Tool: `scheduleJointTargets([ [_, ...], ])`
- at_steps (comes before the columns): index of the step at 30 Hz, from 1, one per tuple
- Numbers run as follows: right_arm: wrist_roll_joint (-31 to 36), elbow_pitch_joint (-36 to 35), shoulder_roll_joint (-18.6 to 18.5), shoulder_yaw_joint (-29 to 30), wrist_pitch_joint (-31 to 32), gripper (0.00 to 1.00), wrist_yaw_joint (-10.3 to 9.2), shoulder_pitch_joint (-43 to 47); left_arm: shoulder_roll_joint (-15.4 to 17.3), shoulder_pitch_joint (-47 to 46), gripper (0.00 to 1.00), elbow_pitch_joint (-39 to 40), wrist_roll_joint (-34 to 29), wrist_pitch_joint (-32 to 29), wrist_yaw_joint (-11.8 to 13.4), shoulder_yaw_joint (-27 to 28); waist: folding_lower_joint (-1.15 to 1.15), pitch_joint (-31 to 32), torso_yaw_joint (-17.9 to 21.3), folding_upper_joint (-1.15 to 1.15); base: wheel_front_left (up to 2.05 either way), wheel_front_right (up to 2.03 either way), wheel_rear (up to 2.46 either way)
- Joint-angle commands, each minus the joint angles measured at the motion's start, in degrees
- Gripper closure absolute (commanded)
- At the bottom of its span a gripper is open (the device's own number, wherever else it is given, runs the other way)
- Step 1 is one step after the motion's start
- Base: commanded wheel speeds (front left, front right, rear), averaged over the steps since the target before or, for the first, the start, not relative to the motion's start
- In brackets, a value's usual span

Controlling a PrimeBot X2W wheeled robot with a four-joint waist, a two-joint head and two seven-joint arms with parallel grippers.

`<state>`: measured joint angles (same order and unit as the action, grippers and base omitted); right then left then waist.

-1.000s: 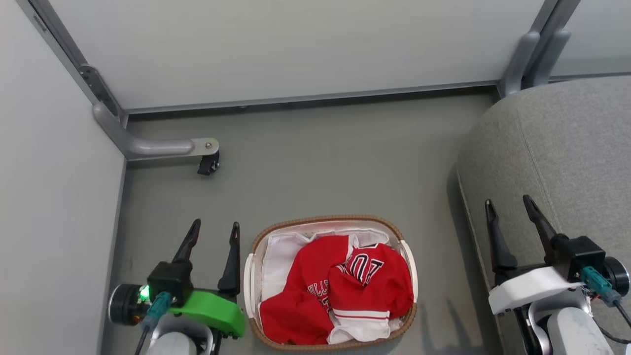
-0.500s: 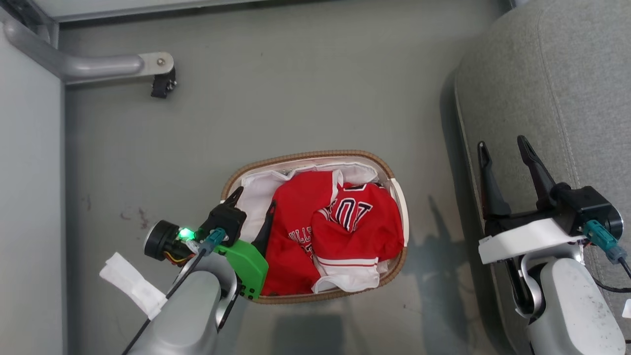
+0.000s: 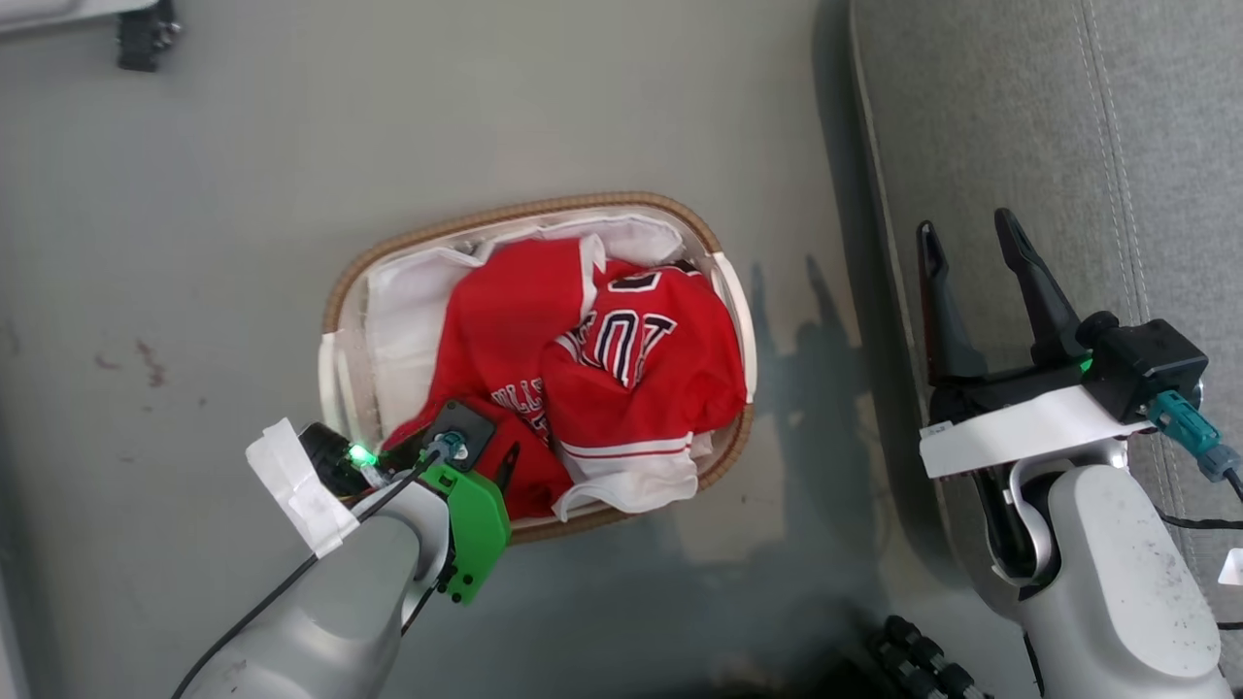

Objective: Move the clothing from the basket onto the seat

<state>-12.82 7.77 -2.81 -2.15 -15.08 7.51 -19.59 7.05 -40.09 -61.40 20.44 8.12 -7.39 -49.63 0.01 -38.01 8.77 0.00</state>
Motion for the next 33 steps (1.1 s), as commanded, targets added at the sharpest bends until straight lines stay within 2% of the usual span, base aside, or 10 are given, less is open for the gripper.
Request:
scheduleJointTargets([
  [1, -0.8, -0.3, -0.1, -0.3, -0.1, 0.0, -0.04, -1.0, 1.2, -1.5, 0.0, -0.2, 1.0, -0.7, -0.2, -1.6, -0.01, -4.4, 4.0, 0.0, 0.0, 0.0, 0.0],
  [5, -1.9, -0.6, -0.1, -1.5, -0.1, 0.0, -0.04, -1.2, 3.0, -2.6, 0.0, -0.5, 4.1, -2.1, -0.2, -5.6, -0.01, -6.1, 5.3, 0.0, 0.0, 0.0, 0.0],
  [15, -4.2, -0.9, -0.1, -3.3, -0.1, 0.0, -0.04, -1.5, 6.1, -4.9, 0.0, -2.3, 10.4, -5.6, -0.2, -10.8, -0.01, -8.3, 7.8, 0.0, 0.0, 0.0, 0.0],
  [16, -4.3, -0.8, -0.1, -3.4, -0.1, 0.0, -0.04, -1.5, 6.2, -4.9, 0.09, -2.2, 11.0, -6.3, -0.2, -11.3, -0.01, -8.3, 8.0, 0.0, 0.0, 0.0, 0.0],
  [20, -4.4, -0.2, -0.1, -3.2, -0.1, 0.0, -0.04, -1.4, 6.4, -4.9, 1.0, -1.3, 13.5, -7.1, -0.2, -13.3, -0.01, -7.7, 8.0, 0.0, 0.0, 0.0, 0.0],
  [33, -0.5, 1.4, -0.2, -1.0, -0.1, 0.0, -0.04, 0.5, 5.2, -3.3, 1.0, 0.2, 18.1, -0.9, -0.2, -18.6, -0.01, 0.0, 4.1, 0.0, 0.0, 0.0, 0.0],
])
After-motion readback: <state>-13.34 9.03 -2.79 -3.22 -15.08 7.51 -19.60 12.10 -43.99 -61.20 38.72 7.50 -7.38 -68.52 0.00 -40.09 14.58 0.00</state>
